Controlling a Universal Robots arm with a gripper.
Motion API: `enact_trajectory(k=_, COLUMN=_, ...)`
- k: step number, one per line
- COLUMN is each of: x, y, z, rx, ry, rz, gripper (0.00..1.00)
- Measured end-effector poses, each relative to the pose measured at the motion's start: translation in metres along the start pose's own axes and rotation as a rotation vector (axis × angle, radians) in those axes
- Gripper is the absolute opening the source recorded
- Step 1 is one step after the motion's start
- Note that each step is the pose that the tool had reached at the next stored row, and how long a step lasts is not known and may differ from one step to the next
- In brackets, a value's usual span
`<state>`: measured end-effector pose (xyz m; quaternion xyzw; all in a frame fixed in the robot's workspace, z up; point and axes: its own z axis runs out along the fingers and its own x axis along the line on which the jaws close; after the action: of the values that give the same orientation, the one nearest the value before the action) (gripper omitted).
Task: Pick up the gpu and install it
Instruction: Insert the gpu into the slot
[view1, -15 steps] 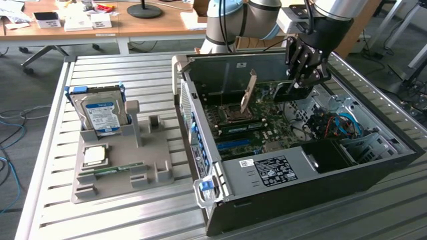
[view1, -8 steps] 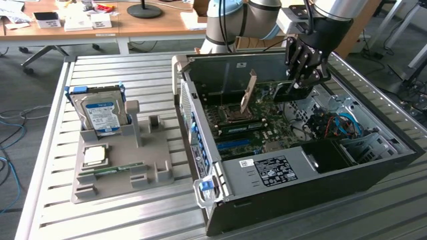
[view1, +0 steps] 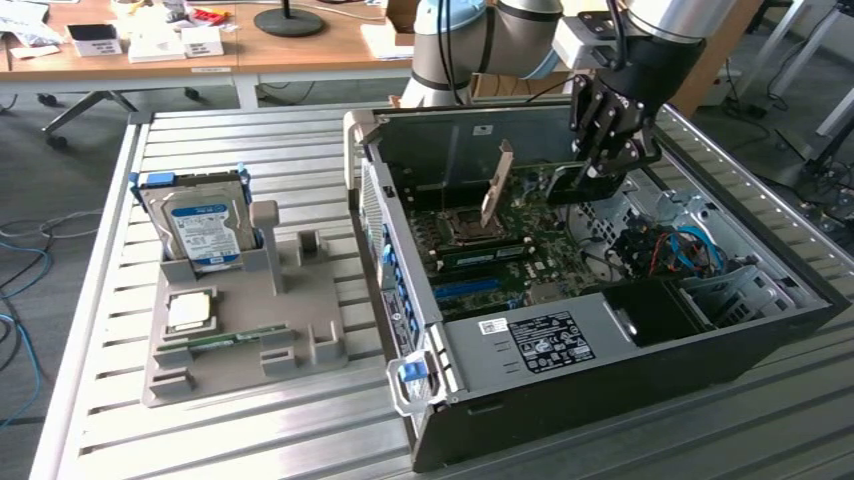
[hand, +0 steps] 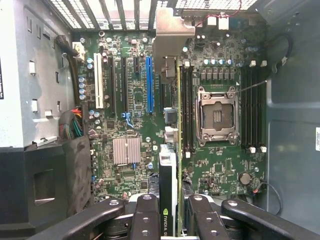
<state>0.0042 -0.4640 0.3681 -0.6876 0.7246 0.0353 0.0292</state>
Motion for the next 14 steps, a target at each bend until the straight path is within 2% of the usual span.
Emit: enact_trajectory(k=14, x=0.0004, y=0.0007, z=0.0041, rx=0.0001, ry=-0.0002, rz=0.0, gripper=0.27)
